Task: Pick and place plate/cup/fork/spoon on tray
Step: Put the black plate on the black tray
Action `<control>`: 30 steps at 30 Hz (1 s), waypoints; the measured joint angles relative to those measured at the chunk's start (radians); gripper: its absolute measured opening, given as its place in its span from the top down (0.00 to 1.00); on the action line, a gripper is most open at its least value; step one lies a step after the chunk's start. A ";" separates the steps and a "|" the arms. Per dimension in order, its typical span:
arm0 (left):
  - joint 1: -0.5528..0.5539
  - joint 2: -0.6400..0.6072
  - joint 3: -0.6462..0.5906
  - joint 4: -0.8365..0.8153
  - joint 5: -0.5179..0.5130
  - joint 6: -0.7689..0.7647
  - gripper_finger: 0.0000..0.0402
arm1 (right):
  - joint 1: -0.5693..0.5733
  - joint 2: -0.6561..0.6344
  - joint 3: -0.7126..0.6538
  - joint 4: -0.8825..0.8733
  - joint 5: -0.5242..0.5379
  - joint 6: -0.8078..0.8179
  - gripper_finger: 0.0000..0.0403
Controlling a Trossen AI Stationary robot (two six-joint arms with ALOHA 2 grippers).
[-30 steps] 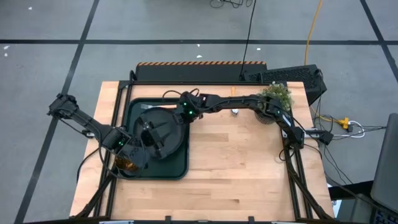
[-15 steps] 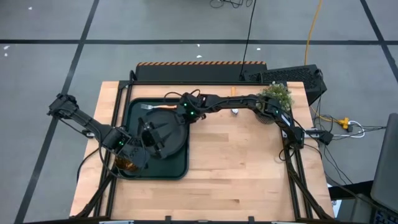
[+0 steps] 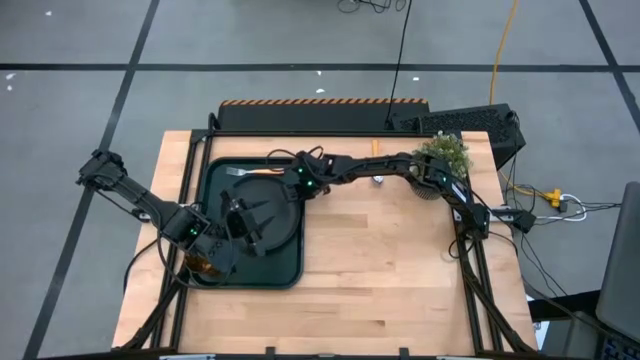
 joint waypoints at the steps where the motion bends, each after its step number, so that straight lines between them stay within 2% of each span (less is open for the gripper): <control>1: 0.000 0.000 0.000 0.000 0.000 0.000 0.52 | 0.000 0.000 0.000 0.007 -0.002 0.000 0.99; 19: -0.001 0.000 0.000 -0.122 0.003 -0.111 0.52 | 0.002 -0.001 0.000 0.040 -0.029 -0.022 0.72; 26: -0.001 0.000 0.000 -0.122 0.003 -0.111 0.52 | 0.015 -0.003 -0.001 0.155 -0.100 -0.016 0.65; 30: -0.001 0.000 0.000 -0.121 0.003 -0.112 0.52 | 0.015 -0.009 -0.001 0.150 -0.139 -0.047 0.63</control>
